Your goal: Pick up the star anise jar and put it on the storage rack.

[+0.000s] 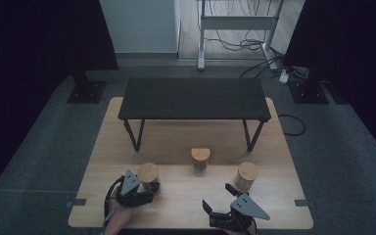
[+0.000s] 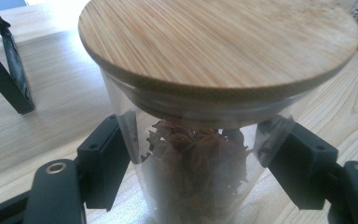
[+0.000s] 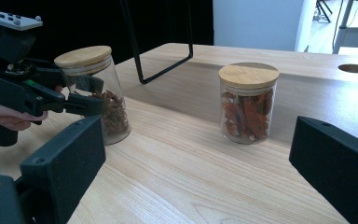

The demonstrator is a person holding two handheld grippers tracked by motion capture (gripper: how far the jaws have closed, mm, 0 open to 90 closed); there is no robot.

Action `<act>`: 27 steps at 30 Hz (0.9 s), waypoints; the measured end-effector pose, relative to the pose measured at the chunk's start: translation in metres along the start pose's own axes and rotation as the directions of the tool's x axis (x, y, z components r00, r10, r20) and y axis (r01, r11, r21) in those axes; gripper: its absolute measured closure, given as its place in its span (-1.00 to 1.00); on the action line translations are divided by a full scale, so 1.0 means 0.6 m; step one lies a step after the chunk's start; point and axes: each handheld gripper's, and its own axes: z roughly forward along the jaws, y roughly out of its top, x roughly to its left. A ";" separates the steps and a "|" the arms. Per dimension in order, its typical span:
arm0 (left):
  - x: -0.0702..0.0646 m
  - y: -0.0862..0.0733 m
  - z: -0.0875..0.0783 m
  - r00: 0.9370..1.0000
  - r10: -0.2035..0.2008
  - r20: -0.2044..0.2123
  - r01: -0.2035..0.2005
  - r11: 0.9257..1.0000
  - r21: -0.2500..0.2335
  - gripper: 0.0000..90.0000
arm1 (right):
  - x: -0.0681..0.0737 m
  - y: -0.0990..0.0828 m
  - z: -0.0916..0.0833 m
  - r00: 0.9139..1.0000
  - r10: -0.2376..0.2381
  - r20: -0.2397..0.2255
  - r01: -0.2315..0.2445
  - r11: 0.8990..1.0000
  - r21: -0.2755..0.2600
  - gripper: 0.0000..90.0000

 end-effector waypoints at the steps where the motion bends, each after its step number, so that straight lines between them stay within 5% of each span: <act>1: 0.000 0.000 0.000 1.000 0.001 0.000 -0.001 1.000 -0.001 -0.42 | 0.000 0.000 0.000 1.000 0.000 0.000 0.000 1.000 0.000 -0.93; 27: 0.010 -0.007 0.002 0.999 0.023 0.031 -0.023 1.000 -0.021 -0.42 | -0.002 -0.002 0.001 1.000 0.008 0.001 -0.008 1.000 0.002 -0.92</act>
